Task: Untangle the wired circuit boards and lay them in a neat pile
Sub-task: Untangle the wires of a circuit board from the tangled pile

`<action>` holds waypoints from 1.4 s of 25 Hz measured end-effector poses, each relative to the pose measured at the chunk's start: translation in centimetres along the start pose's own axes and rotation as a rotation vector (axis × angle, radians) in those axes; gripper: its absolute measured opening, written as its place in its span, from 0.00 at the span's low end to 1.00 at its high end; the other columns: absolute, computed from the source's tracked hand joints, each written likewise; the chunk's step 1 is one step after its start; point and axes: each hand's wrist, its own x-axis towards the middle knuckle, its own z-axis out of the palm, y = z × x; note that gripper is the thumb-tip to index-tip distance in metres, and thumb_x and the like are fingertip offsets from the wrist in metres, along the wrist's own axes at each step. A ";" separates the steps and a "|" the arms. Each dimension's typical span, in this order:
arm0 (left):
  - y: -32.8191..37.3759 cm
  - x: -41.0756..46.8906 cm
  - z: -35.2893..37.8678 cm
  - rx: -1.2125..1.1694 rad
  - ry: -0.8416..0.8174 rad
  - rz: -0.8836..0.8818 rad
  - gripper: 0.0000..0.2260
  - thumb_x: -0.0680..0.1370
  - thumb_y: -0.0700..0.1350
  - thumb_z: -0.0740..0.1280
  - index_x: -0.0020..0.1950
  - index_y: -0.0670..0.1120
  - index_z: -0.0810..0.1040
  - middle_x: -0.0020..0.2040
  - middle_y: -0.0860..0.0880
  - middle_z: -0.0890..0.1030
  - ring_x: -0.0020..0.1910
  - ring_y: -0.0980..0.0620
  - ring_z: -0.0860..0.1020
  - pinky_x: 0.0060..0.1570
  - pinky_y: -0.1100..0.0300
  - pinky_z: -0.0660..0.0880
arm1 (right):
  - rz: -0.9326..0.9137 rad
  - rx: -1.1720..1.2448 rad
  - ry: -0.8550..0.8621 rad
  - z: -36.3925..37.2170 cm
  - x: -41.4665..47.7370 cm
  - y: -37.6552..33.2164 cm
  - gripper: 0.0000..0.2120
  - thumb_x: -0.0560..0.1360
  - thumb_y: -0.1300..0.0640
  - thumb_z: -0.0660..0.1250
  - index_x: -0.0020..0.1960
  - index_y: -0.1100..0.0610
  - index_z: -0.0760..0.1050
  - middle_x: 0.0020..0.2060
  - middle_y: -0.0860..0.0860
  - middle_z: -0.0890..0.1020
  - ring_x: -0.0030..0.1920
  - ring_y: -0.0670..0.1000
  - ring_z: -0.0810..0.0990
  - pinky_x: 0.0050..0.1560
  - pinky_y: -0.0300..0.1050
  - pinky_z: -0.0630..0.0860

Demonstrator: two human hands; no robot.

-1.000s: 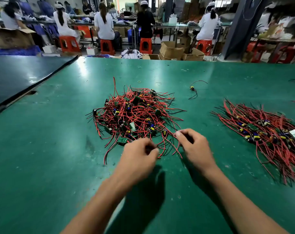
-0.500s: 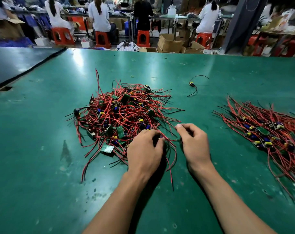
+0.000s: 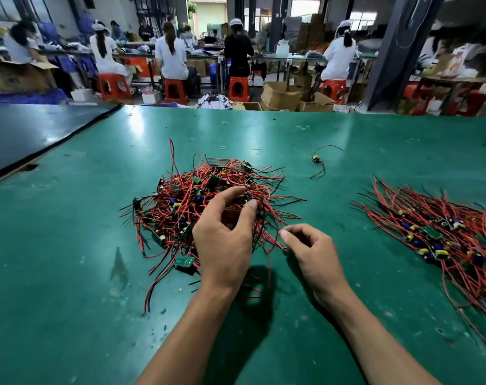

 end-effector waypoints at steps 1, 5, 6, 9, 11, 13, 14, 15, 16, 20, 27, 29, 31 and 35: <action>0.7 0.2 0.0 -0.041 -0.006 -0.009 0.10 0.76 0.39 0.72 0.56 0.45 0.81 0.47 0.47 0.84 0.45 0.47 0.83 0.51 0.46 0.80 | -0.001 0.004 -0.011 0.1 -0.2 -0.1 0.02 0.74 0.55 0.72 0.43 0.50 0.83 0.33 0.45 0.83 0.34 0.42 0.76 0.39 0.37 0.72; 2.7 1.2 0.1 -0.284 -0.004 0.059 0.11 0.77 0.36 0.70 0.58 0.45 0.79 0.47 0.47 0.84 0.44 0.46 0.85 0.49 0.51 0.82 | 0.011 0.056 -0.012 -0.1 -0.2 -0.4 0.05 0.76 0.61 0.72 0.41 0.54 0.83 0.34 0.45 0.82 0.36 0.43 0.75 0.41 0.39 0.72; 2.8 1.3 0.3 -0.339 -0.031 0.040 0.10 0.78 0.36 0.68 0.58 0.46 0.78 0.46 0.47 0.84 0.41 0.47 0.85 0.46 0.53 0.82 | 0.010 0.078 -0.004 -0.2 -0.1 -0.5 0.05 0.76 0.61 0.72 0.41 0.56 0.83 0.34 0.45 0.82 0.35 0.43 0.75 0.41 0.38 0.71; 1.9 0.8 1.1 -0.425 -0.211 -0.299 0.05 0.80 0.36 0.64 0.52 0.42 0.78 0.38 0.42 0.81 0.32 0.48 0.82 0.35 0.58 0.81 | 0.018 0.186 0.008 -0.4 -0.2 -1.0 0.03 0.76 0.60 0.73 0.43 0.56 0.83 0.34 0.47 0.81 0.31 0.40 0.73 0.33 0.31 0.69; 0.0 -0.2 1.6 -0.353 -0.319 -0.509 0.04 0.79 0.35 0.65 0.48 0.38 0.79 0.36 0.41 0.80 0.29 0.49 0.81 0.31 0.60 0.79 | 0.021 0.249 0.011 -0.6 -0.1 -1.4 0.02 0.76 0.61 0.72 0.45 0.56 0.83 0.35 0.49 0.81 0.31 0.41 0.73 0.33 0.31 0.69; -2.3 -1.3 1.8 -0.236 -0.386 -0.550 0.04 0.78 0.34 0.67 0.47 0.38 0.81 0.36 0.41 0.82 0.29 0.50 0.80 0.32 0.58 0.80 | 0.019 0.235 -0.022 -0.8 -0.2 -1.7 0.03 0.76 0.62 0.72 0.49 0.57 0.83 0.37 0.49 0.82 0.37 0.45 0.76 0.41 0.39 0.75; -3.2 -1.6 1.9 -0.200 -0.409 -0.539 0.04 0.77 0.34 0.67 0.48 0.39 0.81 0.37 0.39 0.83 0.30 0.49 0.81 0.35 0.55 0.82 | 0.032 0.225 -0.061 -0.9 -0.4 -1.9 0.04 0.76 0.62 0.72 0.50 0.56 0.83 0.38 0.49 0.83 0.39 0.47 0.78 0.44 0.46 0.77; -3.9 -1.8 1.9 -0.176 -0.425 -0.524 0.04 0.77 0.34 0.68 0.49 0.39 0.81 0.39 0.37 0.83 0.33 0.48 0.81 0.39 0.51 0.82 | 0.064 0.226 -0.104 -0.9 -0.5 -2.0 0.06 0.74 0.61 0.73 0.51 0.56 0.84 0.39 0.52 0.84 0.40 0.51 0.80 0.47 0.52 0.79; -4.4 -1.7 1.8 -0.163 -0.430 -0.507 0.04 0.77 0.36 0.69 0.50 0.40 0.82 0.41 0.35 0.83 0.35 0.46 0.82 0.42 0.48 0.82 | 0.105 0.241 -0.149 -0.9 -0.7 -2.1 0.09 0.72 0.61 0.72 0.51 0.56 0.84 0.43 0.56 0.85 0.43 0.58 0.82 0.51 0.58 0.80; -5.6 -1.4 1.7 -0.160 -0.431 -0.469 0.04 0.76 0.39 0.70 0.46 0.45 0.85 0.42 0.39 0.85 0.42 0.40 0.83 0.46 0.44 0.81 | 0.157 0.274 -0.285 -1.5 -1.0 -2.6 0.12 0.68 0.65 0.71 0.51 0.58 0.84 0.45 0.62 0.85 0.43 0.58 0.84 0.47 0.52 0.83; -5.9 -1.1 1.2 -0.244 -0.561 -0.505 0.05 0.76 0.37 0.71 0.50 0.42 0.85 0.46 0.39 0.85 0.42 0.44 0.82 0.49 0.47 0.79 | 0.119 0.179 -0.229 -1.8 -1.2 -2.7 0.05 0.74 0.61 0.73 0.48 0.62 0.82 0.37 0.55 0.83 0.36 0.48 0.78 0.37 0.39 0.76; -5.8 -1.3 0.9 -0.236 -0.598 -0.491 0.05 0.75 0.36 0.72 0.49 0.42 0.85 0.45 0.40 0.85 0.43 0.47 0.82 0.49 0.51 0.80 | 0.131 0.165 -0.177 -1.8 -1.0 -2.8 0.07 0.73 0.57 0.74 0.45 0.61 0.81 0.34 0.53 0.79 0.32 0.46 0.74 0.33 0.39 0.71; -5.7 -1.4 0.7 -0.207 -0.655 -0.475 0.06 0.74 0.36 0.73 0.50 0.42 0.84 0.47 0.39 0.85 0.43 0.48 0.82 0.48 0.54 0.79 | 0.204 0.210 -0.120 -1.9 -0.9 -3.1 0.16 0.69 0.50 0.75 0.45 0.62 0.80 0.28 0.53 0.74 0.24 0.46 0.68 0.25 0.38 0.64; -5.4 -1.2 0.9 -0.213 -0.660 -0.501 0.03 0.74 0.34 0.71 0.47 0.39 0.83 0.41 0.42 0.83 0.38 0.50 0.80 0.39 0.61 0.79 | 0.277 0.250 -0.137 -2.1 -0.9 -3.6 0.14 0.67 0.46 0.75 0.41 0.56 0.79 0.24 0.51 0.70 0.19 0.46 0.61 0.21 0.34 0.57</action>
